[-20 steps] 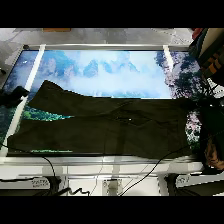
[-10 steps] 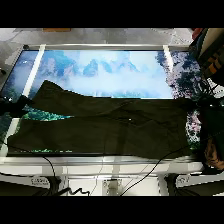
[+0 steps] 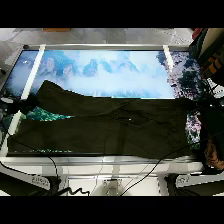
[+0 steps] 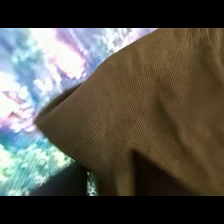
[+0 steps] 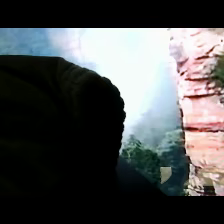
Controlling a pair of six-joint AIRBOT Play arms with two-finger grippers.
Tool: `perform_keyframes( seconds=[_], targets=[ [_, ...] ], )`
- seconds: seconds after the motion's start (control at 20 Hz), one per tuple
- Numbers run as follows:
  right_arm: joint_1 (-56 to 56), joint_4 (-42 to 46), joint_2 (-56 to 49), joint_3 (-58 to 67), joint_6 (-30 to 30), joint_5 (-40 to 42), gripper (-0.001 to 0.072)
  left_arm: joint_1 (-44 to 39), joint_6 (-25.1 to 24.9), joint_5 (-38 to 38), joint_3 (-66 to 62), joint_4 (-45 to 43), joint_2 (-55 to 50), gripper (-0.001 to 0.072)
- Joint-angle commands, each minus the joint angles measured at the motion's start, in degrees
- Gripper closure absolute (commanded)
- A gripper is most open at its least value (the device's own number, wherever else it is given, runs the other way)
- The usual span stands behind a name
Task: Fold the clothes and pants, and hang the long-sleeved shirts on hangers.
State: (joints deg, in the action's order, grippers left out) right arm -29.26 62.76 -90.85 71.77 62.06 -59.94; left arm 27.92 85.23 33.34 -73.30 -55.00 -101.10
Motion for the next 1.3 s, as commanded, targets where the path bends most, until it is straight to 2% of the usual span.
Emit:
perform_keyframes(
  seconds=[0.0,0.15,0.25,0.4,0.5,0.65,0.75,1.05,1.25],
  targets=[
    [0.0,-0.3,0.0,0.0,0.1,3.9,0.0676,-3.3,-0.8,-9.9,-1.1,0.6,0.3,0.0698],
    [0.0,-1.7,0.0,0.0,0.5,11.7,0.0676,-4.4,-0.8,-14.1,-5.0,0.6,2.9,0.0699],
    [0.0,-2.2,0.0,0.0,3.1,16.7,0.0677,-4.3,-0.8,-15.1,-8.7,0.5,5.0,0.0699],
    [0.0,-2.3,-0.1,0.0,3.5,19.3,0.0677,-4.2,-0.8,-14.8,-12.3,-3.5,8.1,0.0699],
    [0.0,-2.2,-0.3,0.0,3.5,19.3,0.0678,-4.2,-0.8,-8.6,-12.3,-8.0,10.0,0.0699],
    [0.0,-2.1,-0.6,0.0,3.5,21.3,0.0678,-4.2,-0.4,9.4,-12.1,-22.6,11.0,0.0700],
    [0.0,-2.1,-1.3,0.0,3.5,21.7,0.0678,-4.4,0.6,16.4,-10.5,-28.6,11.4,0.0700],
    [0.1,-2.5,-3.9,0.0,3.5,22.6,0.0677,-4.6,1.9,21.4,-5.2,-33.0,13.6,0.0701],
    [1.9,-2.6,-4.4,0.0,3.5,26.8,0.0677,-5.3,7.2,17.1,1.8,-40.9,21.6,0.0701]
  ],
)
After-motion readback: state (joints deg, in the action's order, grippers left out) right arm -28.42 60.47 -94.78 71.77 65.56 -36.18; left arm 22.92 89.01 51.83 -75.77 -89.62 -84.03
